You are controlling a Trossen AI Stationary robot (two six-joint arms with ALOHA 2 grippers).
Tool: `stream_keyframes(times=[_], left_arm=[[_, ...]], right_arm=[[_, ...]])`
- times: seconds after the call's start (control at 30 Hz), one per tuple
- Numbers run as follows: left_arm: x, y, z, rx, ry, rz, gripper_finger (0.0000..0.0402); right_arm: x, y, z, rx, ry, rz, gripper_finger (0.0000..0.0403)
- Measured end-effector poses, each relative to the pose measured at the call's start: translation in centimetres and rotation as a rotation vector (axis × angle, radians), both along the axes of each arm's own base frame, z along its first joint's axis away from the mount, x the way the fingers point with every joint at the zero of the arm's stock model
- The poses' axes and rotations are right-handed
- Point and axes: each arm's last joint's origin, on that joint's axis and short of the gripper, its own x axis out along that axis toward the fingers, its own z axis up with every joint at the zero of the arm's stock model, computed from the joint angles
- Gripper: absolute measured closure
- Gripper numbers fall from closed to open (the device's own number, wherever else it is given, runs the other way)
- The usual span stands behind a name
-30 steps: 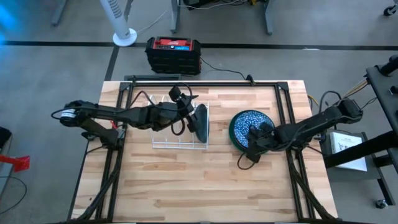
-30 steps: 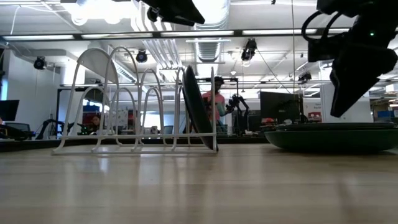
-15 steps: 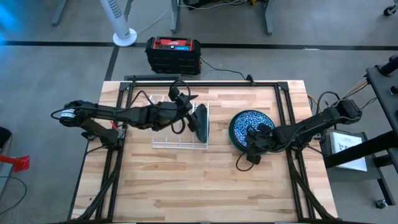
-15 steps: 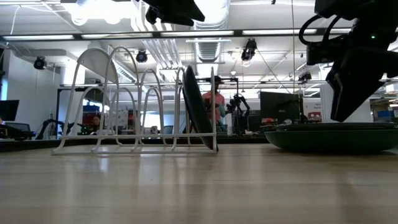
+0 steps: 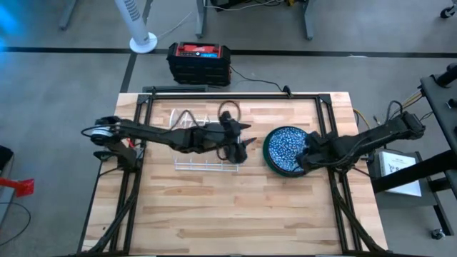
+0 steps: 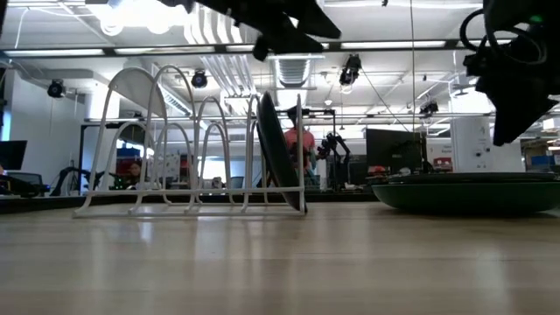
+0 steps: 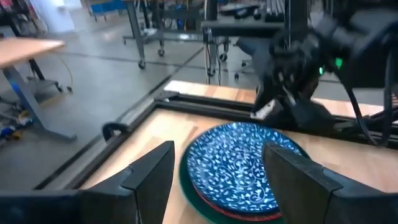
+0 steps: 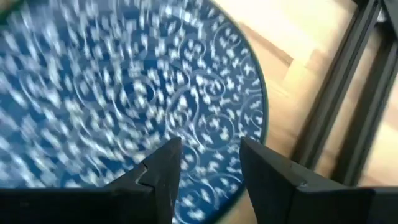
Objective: Sort dishes
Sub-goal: Put the blue patterned plate into the dish rack
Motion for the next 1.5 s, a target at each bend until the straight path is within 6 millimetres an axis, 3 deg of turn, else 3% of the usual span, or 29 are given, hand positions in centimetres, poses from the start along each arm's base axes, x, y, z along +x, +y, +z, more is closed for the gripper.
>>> stream_keyframes(times=[0.17, 0.4, 0.5, 0.73, 0.87, 0.93, 1.1, 1.27, 1.5], left_arm=[[3.7, -0.1, -1.5, -0.03, 0.149, 0.01, 0.017], [7.9, -0.2, -2.9, -0.015, 0.327, 0.009, 0.017], [8.7, -0.3, -3.6, -0.012, 0.394, 0.008, 0.017], [8.8, -0.6, -5.1, 0.006, 0.474, -0.002, 0.017], [8.9, -0.8, -6.1, 0.019, 0.5, -0.012, 0.017], [9.2, -0.8, -6.8, 0.015, 0.503, -0.012, 0.017], [9.3, -0.7, -8.2, 0.001, 0.534, 0.039, 0.017], [9.3, -0.5, -8.1, 0.033, 0.536, 0.089, 0.017], [10.0, -0.3, -7.6, 0.027, 0.45, 0.109, 0.017]], right_arm=[[-0.8, -0.3, -0.1, 0.023, -0.082, -0.063, 0.0268], [-0.6, -0.2, -1.0, 0.034, -0.054, -0.04, 0.0283], [0.1, 0.2, -1.3, 0.066, -0.038, 0.048, 0.0277], [2.2, 2.0, -2.0, 0.159, -0.115, 0.472, 0.025], [2.5, 2.2, -2.6, 0.164, -0.105, 0.527, 0.0239], [2.4, 2.2, -3.1, 0.16, -0.068, 0.509, 0.0236], [1.7, 1.6, -3.6, 0.12, -0.046, 0.255, 0.0236], [0.9, 1.3, -3.3, 0.123, -0.056, 0.078, 0.0248], [0.4, 1.1, -3.0, 0.131, -0.07, 0.015, 0.0262]])
